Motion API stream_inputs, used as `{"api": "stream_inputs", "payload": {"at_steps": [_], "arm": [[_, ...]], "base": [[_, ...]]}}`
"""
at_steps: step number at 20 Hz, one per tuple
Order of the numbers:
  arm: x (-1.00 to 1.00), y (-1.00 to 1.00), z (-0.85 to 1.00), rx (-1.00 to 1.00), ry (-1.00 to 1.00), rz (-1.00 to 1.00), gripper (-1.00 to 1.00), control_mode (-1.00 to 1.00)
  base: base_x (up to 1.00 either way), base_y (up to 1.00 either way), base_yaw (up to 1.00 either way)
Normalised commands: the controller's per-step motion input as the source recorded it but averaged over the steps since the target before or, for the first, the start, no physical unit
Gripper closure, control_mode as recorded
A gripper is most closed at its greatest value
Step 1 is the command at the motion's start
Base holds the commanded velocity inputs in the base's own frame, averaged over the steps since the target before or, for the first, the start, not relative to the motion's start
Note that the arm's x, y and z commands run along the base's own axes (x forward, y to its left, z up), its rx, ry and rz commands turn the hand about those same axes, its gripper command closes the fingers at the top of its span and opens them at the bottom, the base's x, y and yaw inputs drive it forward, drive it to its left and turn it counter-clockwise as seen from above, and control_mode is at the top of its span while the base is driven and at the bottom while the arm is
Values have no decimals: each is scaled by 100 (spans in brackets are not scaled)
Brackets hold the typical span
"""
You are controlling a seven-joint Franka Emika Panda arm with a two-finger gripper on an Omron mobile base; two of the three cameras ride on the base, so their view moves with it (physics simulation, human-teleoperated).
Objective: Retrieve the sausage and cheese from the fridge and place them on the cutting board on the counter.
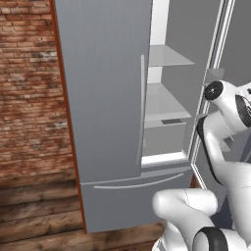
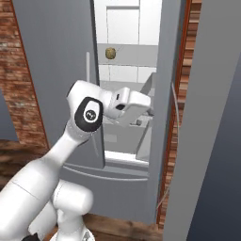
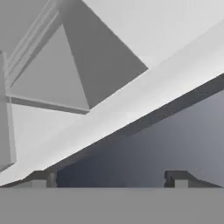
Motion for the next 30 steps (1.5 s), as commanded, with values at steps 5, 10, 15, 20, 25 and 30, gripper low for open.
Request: {"api": "stream_inputs", "payload": {"at_steps": [5,10,15,20,25,30], "arm": [[-58,34,63,12,-26,-14,-100,-100],[-29,87,42,18,-29,0,-100,-100],[2,100,-16,21,-23,12,-100,-100],[30,100,-32,32,-20,30,-100,-100],[47,94,0,25,-6,45,-100,-100],[49,43,13,12,-2,37,-100,-100]], "base": [[0,0,0],[0,0,0],[0,0,0],[0,0,0],[0,0,0],[0,0,0]]}}
